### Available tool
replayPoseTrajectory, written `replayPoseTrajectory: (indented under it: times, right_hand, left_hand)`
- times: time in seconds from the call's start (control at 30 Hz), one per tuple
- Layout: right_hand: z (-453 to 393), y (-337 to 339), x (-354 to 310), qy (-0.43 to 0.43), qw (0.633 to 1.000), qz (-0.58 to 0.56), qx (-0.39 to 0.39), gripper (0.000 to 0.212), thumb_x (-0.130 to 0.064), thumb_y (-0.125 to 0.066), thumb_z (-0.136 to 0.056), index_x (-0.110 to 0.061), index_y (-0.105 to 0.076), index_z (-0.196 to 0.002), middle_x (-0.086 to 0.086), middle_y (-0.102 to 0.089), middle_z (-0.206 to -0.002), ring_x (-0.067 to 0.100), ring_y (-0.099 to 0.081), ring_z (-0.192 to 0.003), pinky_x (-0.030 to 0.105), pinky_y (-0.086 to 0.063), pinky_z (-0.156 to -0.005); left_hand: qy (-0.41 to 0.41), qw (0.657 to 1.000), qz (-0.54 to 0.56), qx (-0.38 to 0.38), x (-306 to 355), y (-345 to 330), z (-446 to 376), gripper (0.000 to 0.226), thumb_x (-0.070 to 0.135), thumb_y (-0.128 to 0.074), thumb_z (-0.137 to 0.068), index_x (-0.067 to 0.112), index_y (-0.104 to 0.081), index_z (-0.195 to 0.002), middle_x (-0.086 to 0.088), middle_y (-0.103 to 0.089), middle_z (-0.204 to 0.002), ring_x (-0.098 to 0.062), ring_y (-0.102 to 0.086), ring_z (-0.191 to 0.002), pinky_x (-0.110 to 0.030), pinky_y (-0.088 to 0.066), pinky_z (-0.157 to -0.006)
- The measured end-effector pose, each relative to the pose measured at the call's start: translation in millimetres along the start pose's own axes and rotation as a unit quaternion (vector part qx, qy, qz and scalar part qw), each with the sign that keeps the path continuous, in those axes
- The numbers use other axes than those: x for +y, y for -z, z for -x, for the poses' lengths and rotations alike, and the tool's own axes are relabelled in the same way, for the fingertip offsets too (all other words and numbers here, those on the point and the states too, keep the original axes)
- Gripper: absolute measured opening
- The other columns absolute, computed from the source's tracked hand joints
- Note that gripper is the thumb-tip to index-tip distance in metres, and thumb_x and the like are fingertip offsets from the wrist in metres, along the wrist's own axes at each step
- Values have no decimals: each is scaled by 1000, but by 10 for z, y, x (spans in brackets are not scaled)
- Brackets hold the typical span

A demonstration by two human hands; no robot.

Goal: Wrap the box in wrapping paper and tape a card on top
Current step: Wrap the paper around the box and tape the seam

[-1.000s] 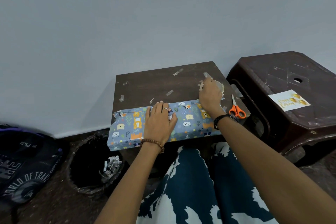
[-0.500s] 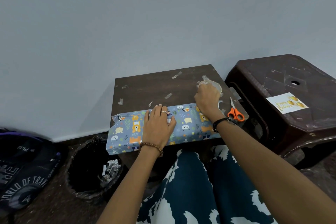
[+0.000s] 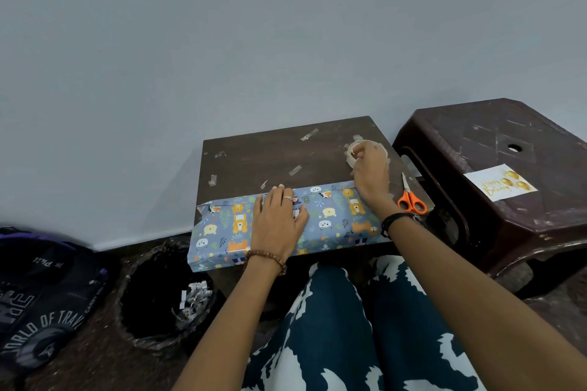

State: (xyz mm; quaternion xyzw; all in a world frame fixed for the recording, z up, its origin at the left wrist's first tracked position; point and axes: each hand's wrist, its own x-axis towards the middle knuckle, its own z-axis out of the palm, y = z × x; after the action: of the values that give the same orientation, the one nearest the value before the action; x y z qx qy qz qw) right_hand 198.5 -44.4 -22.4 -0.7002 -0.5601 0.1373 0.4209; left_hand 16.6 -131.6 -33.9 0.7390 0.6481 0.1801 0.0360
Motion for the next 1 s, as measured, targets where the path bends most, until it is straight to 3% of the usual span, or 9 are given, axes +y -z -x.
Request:
replayPoseTrajectory:
  times: [0.1,0.23,0.4,0.47,0.53,0.63,0.73,0.9,1.0]
  right_hand:
    - [-15,49,0,-44,997,-63,21,30,13,-41,-83,-7,-61,-94,7,-59,-108,21,-55,-91,10,-43,-60]
    - [-46,8,71,-100,990,-92,26,32,9,-35,-82,-10,-59,-94,13,-61,-95,33,-61,-81,47,-55,-72]
    - [-20,20,17,-85,996,17,-3,9,-11,-56,-90,-8,-64,-86,10,-62,-87,28,-58,-81,30,-42,-64]
    - [-3,8,-12,-74,992,88,-53,22,-28,-67,-85,-8,-59,-79,11,-59,-79,30,-56,-76,29,-36,-63]
    - [-8,-15,-22,-71,985,135,-85,34,-34,-69,-82,-2,-59,-91,15,-63,-90,33,-59,-86,30,-36,-65]
    - [-21,-19,-14,-59,982,160,-83,33,-22,-66,-85,1,-57,-108,18,-63,-104,36,-58,-98,31,-36,-69]
    - [7,9,-21,-44,982,170,-72,21,-5,-52,-87,3,-54,-106,21,-61,-105,38,-56,-98,32,-35,-68]
    - [33,28,-46,-38,981,174,-77,8,0,-48,-83,1,-51,-75,19,-53,-81,39,-58,-89,32,-32,-62]
    - [33,37,-49,-37,979,181,-82,31,-2,-49,-82,-8,-32,-57,15,-47,-76,35,-53,-79,32,-30,-61]
  left_hand:
    - [0,1000,-3,-1,-3,-7,-5,36,35,-37,-95,13,-47,-122,-3,-47,-133,-18,-37,-129,-36,-20,-112]
    - [1,1000,-3,1,-3,1,-9,35,34,-37,-95,13,-48,-121,-3,-48,-131,-18,-38,-127,-37,-21,-111]
    - [4,1000,-1,-3,8,-2,-8,36,35,-37,-95,13,-47,-122,-3,-47,-133,-17,-36,-129,-37,-19,-113]
    - [3,1000,0,-6,9,3,-5,37,35,-37,-95,13,-47,-123,-3,-47,-133,-18,-37,-129,-37,-19,-113]
    - [2,1000,4,-8,10,15,-1,38,34,-37,-96,12,-47,-124,-4,-46,-135,-19,-36,-129,-37,-19,-113]
    - [0,1000,4,-14,12,29,4,39,34,-36,-96,12,-45,-127,-4,-43,-138,-19,-35,-131,-36,-17,-114]
    - [-2,1000,6,-13,9,24,4,38,34,-37,-96,12,-46,-125,-4,-45,-136,-19,-36,-130,-36,-18,-114]
    - [1,1000,4,-2,11,11,9,51,43,-23,-91,11,-51,-119,-6,-50,-130,-21,-41,-125,-38,-23,-111]
    - [2,1000,-6,9,10,-8,5,65,48,-12,-83,11,-52,-118,-6,-52,-128,-22,-44,-123,-39,-26,-110]
